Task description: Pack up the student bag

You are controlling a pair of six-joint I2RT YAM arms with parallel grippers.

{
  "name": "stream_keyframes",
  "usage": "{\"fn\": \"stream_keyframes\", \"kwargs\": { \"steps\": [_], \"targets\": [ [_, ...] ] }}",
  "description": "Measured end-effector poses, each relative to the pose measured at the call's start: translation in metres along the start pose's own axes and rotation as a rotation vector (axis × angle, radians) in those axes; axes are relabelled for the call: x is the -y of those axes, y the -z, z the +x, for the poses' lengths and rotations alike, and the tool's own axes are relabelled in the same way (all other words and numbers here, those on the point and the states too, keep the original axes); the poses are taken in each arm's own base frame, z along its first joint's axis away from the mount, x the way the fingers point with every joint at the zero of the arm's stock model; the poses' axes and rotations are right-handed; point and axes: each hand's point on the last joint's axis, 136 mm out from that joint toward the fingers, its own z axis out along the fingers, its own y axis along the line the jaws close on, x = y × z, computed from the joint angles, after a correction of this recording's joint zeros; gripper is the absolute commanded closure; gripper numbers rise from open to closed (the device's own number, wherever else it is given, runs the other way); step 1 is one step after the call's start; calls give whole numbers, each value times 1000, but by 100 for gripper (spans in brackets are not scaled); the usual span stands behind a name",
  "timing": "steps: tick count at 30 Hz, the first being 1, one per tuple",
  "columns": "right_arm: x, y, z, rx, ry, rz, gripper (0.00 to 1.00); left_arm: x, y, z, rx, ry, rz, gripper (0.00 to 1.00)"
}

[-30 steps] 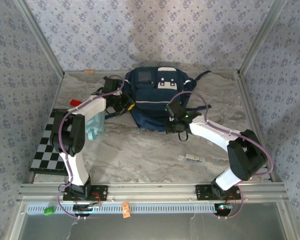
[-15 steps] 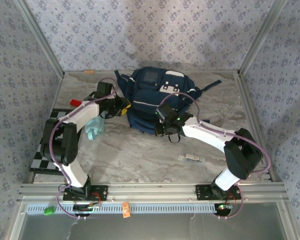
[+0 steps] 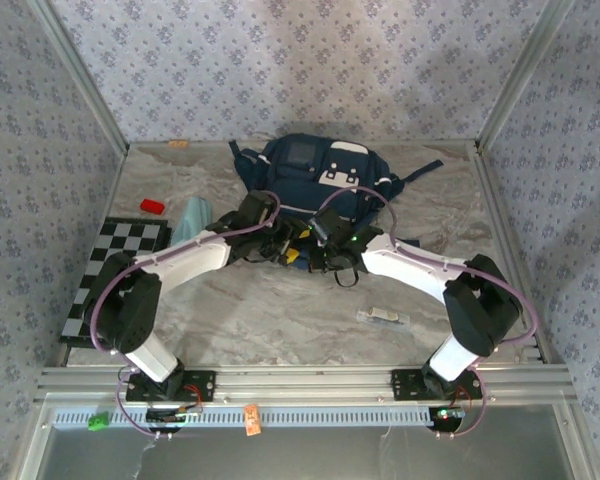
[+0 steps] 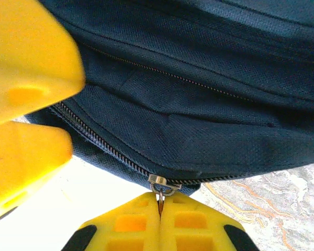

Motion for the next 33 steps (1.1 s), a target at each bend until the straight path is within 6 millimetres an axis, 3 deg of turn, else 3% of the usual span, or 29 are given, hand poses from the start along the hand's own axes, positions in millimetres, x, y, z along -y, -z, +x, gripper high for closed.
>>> {"fn": "stream_keyframes", "kwargs": {
  "steps": [5,11,20,21,27,33],
  "targets": [
    [0,-2,0,3,-7,-2,100,-13,-10,-4,33,85,-28,44],
    [0,-3,0,3,-7,-1,100,-18,-22,-9,59,145,-42,54],
    [5,-9,2,-3,-8,31,100,-25,-31,-13,77,156,-91,100],
    [6,-9,2,-3,-8,36,100,-26,-31,-14,81,156,-94,100],
    [12,-5,2,3,2,68,100,-27,-14,-16,91,113,-89,100],
    [25,11,6,12,6,83,100,-31,26,-34,142,89,-65,100]
  ]
}}
